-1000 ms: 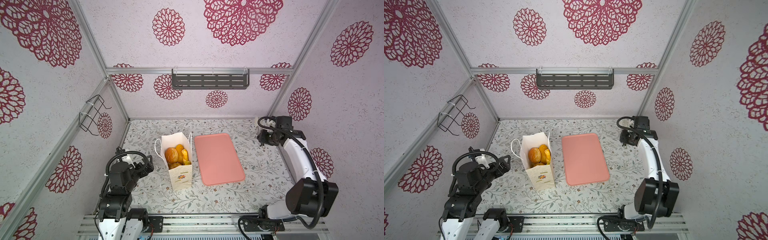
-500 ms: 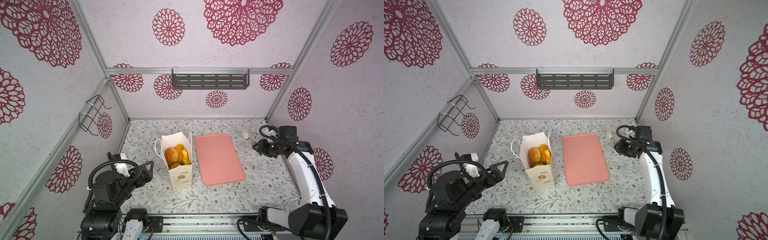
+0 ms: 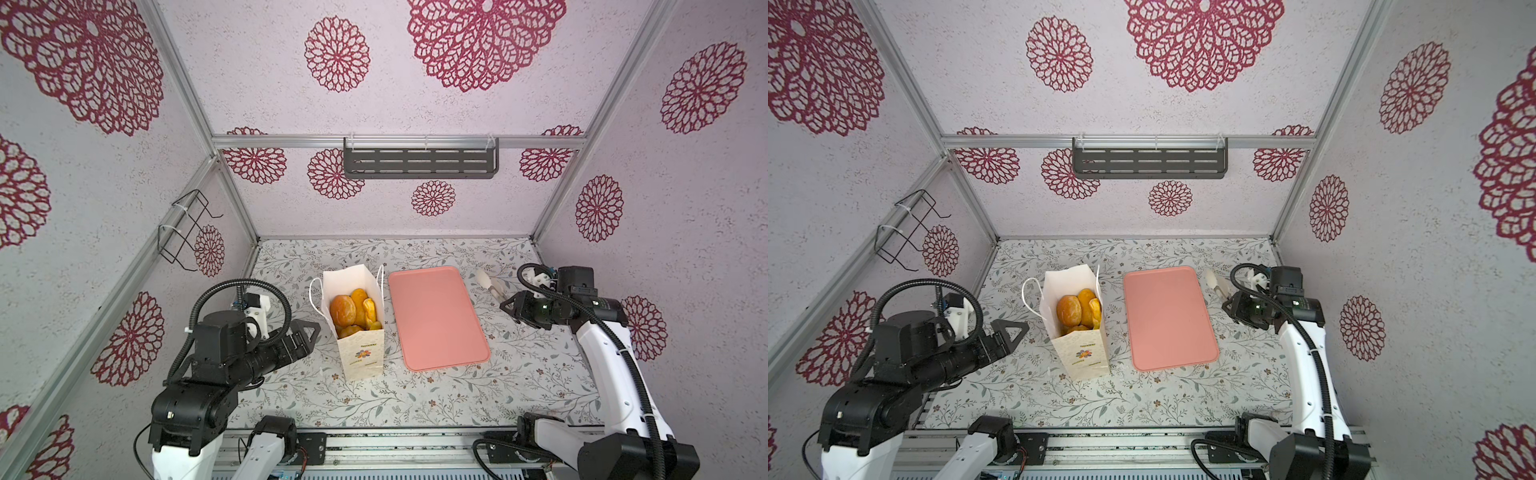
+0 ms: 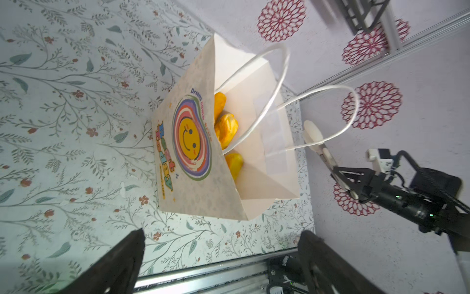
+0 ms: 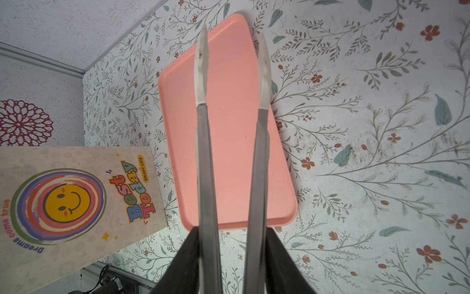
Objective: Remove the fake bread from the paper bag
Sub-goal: 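Lift the tongs with the right gripper while left gripper grasps the bag rim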
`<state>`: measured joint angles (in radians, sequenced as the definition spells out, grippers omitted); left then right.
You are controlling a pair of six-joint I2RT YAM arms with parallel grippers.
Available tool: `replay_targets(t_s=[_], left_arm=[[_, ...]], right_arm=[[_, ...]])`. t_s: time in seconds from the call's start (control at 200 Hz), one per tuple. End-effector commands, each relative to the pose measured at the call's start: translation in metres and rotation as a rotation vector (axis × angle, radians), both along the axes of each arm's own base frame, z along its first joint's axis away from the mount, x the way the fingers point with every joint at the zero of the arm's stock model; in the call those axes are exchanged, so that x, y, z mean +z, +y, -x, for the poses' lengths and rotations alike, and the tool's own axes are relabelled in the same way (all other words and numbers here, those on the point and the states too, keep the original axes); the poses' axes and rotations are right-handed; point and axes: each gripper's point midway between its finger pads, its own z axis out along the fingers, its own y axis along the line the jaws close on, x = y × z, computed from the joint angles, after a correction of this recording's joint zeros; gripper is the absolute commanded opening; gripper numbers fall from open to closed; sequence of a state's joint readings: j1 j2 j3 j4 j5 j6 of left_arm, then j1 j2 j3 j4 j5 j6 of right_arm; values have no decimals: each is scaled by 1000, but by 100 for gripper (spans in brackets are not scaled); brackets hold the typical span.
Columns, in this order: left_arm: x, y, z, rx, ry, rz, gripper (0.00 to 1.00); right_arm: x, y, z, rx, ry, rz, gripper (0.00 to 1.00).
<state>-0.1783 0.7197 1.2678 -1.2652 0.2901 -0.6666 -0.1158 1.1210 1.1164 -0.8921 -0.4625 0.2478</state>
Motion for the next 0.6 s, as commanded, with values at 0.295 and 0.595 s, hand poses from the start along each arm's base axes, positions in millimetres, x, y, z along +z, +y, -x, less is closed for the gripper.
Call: replay_targets(t_s=[0.295,0.595], left_arm=[[-20,-16,-41,82,109,-334,98],[-34,-19,-67,165,112,-371,85]], right_arm=[[11,6,-2,26,-51,-18,40],[2,9,4,48,-42,-21,40]])
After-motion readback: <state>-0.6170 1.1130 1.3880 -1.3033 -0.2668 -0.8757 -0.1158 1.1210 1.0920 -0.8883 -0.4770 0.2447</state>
